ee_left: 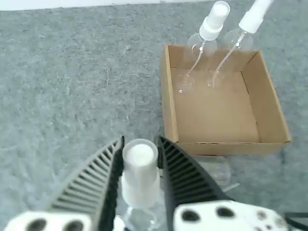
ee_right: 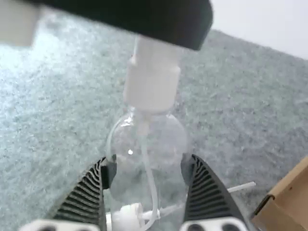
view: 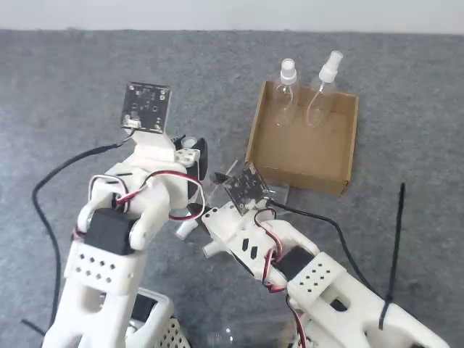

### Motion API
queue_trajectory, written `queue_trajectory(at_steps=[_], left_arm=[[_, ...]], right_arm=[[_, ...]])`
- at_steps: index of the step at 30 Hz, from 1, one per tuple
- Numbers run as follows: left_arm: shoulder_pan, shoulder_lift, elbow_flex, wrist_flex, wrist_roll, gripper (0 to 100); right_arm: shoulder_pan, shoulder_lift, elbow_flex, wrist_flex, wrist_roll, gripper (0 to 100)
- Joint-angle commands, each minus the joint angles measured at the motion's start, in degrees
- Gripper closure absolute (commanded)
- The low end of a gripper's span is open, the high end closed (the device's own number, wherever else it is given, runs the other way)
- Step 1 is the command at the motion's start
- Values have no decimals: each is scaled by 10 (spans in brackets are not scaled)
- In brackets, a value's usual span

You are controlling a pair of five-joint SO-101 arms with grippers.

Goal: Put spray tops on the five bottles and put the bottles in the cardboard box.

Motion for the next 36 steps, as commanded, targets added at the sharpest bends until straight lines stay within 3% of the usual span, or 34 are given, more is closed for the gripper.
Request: queue_trajectory(at_steps=[1,9,18,36], left_arm=[[-4,-6,-6,-1,-7,987],[-5,-30,-25,-4,-7,844],[-98,-46,-136,8,-17,848],[-55,-50,-35,7,-62,848]], right_arm=[[18,-20,-4,-59,11,992],[19,-20,-4,-61,13,992],[18,-20,-2,-58,13,992],[19,-20,6,-58,13,992]])
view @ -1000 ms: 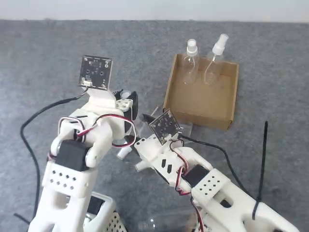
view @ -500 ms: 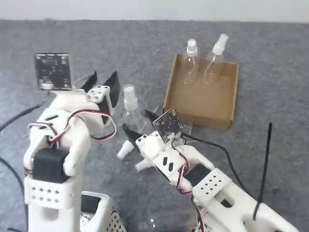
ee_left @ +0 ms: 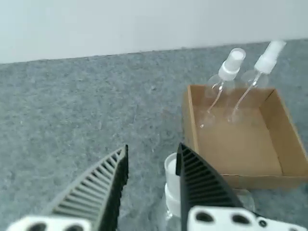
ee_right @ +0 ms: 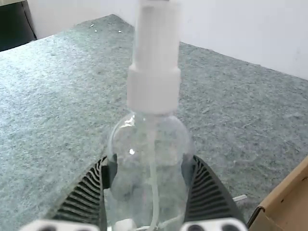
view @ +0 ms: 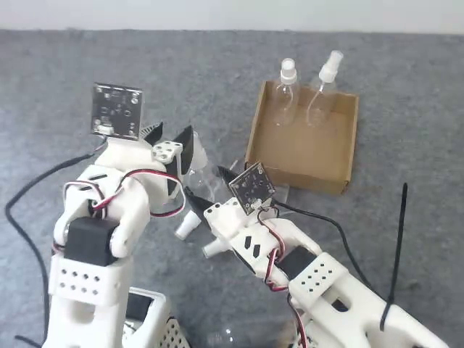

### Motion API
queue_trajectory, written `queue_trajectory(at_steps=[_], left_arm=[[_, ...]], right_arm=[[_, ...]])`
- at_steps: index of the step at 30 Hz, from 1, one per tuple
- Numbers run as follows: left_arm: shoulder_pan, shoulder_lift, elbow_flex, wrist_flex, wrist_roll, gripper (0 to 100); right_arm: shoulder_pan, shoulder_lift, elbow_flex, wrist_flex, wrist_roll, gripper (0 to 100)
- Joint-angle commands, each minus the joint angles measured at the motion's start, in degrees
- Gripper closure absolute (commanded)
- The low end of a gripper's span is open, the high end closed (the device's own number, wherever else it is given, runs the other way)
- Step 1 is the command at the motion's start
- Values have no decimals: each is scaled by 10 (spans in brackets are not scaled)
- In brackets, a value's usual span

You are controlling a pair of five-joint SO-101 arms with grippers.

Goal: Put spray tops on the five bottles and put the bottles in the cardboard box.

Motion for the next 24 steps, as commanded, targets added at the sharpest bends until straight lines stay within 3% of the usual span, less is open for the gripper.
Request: queue_trajectory(at_steps=[1,8,13,20,24], left_arm=[[4,-18,3,0,-10,848],[-47,-33,-77,37,-11,844],[-112,-127,-55,40,-12,844],[-49,-209,145,6,-66,834],[-4,-237,235,-17,-64,733]], right_arm=[[10,-20,-4,-15,13,992],[48,-24,-18,-3,13,992],[115,-76,-105,118,11,992],[134,-56,-291,273,13,992],[131,19,-407,347,11,992]])
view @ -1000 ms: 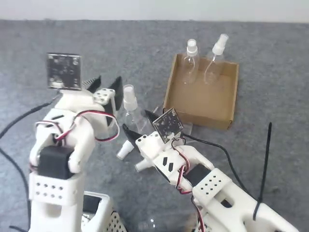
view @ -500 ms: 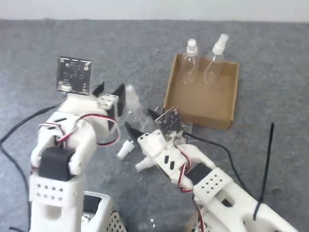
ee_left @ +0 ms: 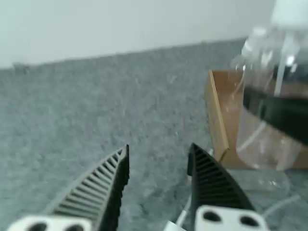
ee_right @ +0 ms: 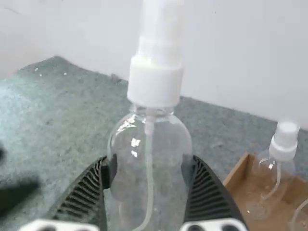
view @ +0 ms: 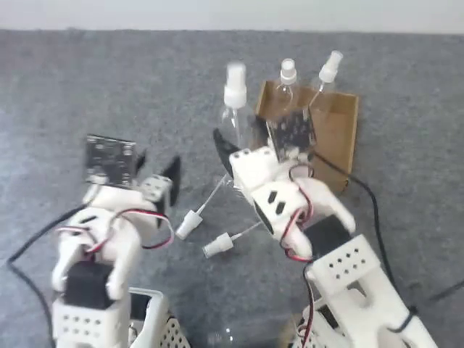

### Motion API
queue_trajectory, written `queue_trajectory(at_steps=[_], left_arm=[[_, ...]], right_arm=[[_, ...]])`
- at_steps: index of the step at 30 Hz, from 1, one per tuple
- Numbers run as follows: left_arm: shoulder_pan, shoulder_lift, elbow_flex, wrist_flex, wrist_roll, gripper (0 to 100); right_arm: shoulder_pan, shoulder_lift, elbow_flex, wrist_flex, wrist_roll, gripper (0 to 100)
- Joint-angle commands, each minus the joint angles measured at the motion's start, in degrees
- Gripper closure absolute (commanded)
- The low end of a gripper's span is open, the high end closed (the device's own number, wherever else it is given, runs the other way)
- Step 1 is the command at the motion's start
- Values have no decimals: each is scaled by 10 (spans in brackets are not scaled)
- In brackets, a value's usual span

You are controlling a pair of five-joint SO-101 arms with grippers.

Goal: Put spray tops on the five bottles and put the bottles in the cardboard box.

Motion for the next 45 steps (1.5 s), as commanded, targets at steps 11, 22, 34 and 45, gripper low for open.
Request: queue_trajectory(at_steps=[11,22,34,45], left_arm=[[95,-178,171,-55,-8,678],[69,-178,202,-74,-10,678],[56,-178,217,-88,-10,678],[52,-182,231,-97,-7,681]], right_arm=[[-87,182,-278,173,12,992],[-104,151,-277,269,13,992],[-100,65,-278,338,66,992],[215,85,-308,316,170,992]])
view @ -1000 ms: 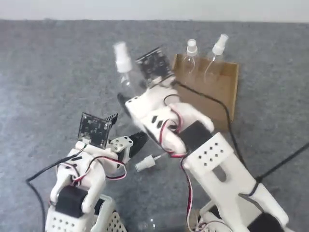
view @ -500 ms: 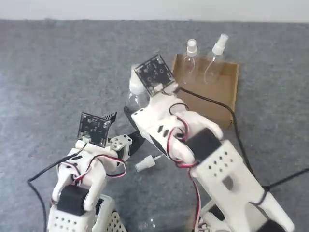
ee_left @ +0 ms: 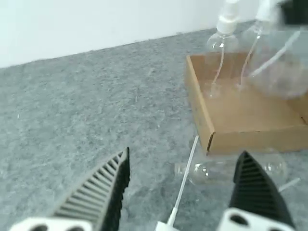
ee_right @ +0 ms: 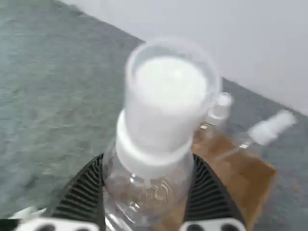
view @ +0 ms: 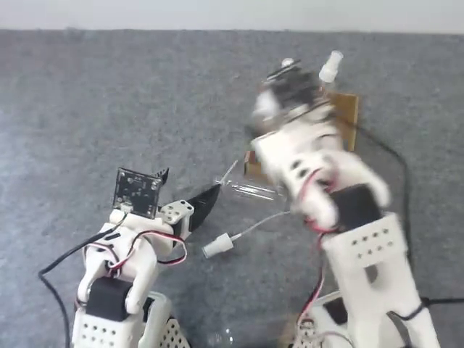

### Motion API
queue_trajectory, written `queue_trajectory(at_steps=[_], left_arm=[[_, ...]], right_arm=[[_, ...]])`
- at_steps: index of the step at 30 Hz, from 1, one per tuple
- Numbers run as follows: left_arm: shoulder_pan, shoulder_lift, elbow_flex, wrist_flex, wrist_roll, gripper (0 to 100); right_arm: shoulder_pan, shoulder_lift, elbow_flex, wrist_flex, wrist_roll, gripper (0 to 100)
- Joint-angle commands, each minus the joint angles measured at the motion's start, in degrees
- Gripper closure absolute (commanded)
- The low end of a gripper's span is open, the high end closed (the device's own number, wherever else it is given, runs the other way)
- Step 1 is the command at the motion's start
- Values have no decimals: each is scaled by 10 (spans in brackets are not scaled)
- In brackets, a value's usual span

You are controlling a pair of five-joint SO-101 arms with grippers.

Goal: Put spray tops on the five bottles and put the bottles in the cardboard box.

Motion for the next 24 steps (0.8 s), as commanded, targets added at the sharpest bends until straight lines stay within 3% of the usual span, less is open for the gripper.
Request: queue_trajectory(at_steps=[1,8,12,24], left_arm=[[0,-5,1,-22,1,681],[0,-5,9,-23,0,681],[1,-5,10,-23,1,681],[2,-5,10,-23,-1,681]], right_arm=[[134,7,-39,-20,46,992],[205,148,-39,-85,23,992],[205,206,-39,-129,-18,992],[207,281,74,-343,-40,992]])
